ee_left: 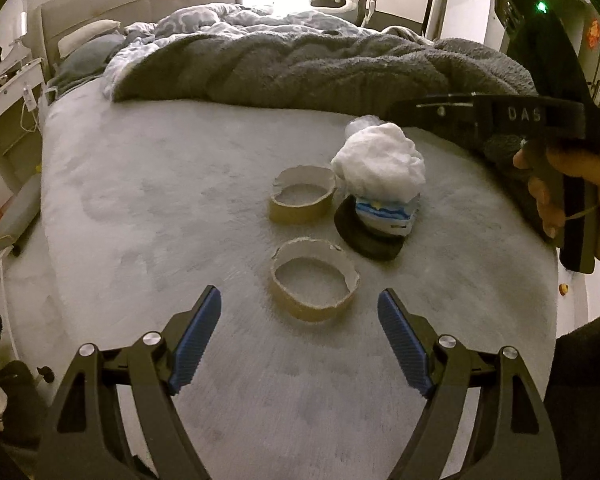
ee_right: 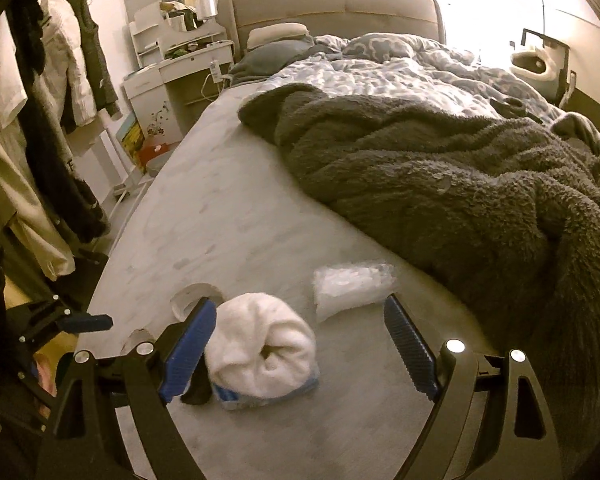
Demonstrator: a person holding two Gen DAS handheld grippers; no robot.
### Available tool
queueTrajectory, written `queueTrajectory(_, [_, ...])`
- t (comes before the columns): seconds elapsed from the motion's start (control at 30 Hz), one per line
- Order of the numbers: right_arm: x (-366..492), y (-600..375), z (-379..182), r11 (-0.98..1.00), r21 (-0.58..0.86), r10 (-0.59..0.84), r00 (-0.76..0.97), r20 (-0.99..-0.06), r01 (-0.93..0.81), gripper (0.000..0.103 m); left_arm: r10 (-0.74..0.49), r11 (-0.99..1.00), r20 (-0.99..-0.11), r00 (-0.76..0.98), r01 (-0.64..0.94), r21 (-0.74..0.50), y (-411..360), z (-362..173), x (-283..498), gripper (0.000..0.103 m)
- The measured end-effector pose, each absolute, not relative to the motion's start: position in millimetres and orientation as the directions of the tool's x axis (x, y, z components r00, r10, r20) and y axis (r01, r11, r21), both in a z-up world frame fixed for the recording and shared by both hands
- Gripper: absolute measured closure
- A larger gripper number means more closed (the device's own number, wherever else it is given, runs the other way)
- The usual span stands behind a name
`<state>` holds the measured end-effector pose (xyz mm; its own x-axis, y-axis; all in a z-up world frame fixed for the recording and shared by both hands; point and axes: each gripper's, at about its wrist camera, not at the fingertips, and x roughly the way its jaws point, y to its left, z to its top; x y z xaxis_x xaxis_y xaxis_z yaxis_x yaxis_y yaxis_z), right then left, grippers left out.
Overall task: Collect trash
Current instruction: 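Grasp a brown tape roll with the left gripper while the right gripper grasps the bubble-wrap roll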
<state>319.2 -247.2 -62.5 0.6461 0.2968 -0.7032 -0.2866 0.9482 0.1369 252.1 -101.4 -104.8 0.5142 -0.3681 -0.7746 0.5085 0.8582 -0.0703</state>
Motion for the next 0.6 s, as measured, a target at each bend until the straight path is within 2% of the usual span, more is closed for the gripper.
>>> queueTrajectory(0.27, [336,-259,-70,0.951,0.147,0.293,0.634,-0.716,-0.273,0.016,-0.358,0.851,-0.793,0.493,0.522,-0.060,-115,-116,264,0.028])
queueTrajectory(0.33, [340,-262,-71,0.952,0.144,0.287,0.633,-0.719,-0.269,0.016,-0.352,0.856,-0.798,0.490,0.513,-0.062,-115,-119,267,0.035])
queueTrajectory(0.47, [345,-266,-74,0.953,0.150,0.287,0.623,-0.728,-0.264,0.016,-0.360,0.860,-0.797,0.484,0.503,-0.084,-113,-119,271,0.037])
queueTrajectory(0.6, [350,-268,-79,0.954,0.143,0.281,0.614,-0.738,-0.265,0.016,-0.363,0.859,-0.803,0.474,0.504,-0.091,-115,-118,274,0.047])
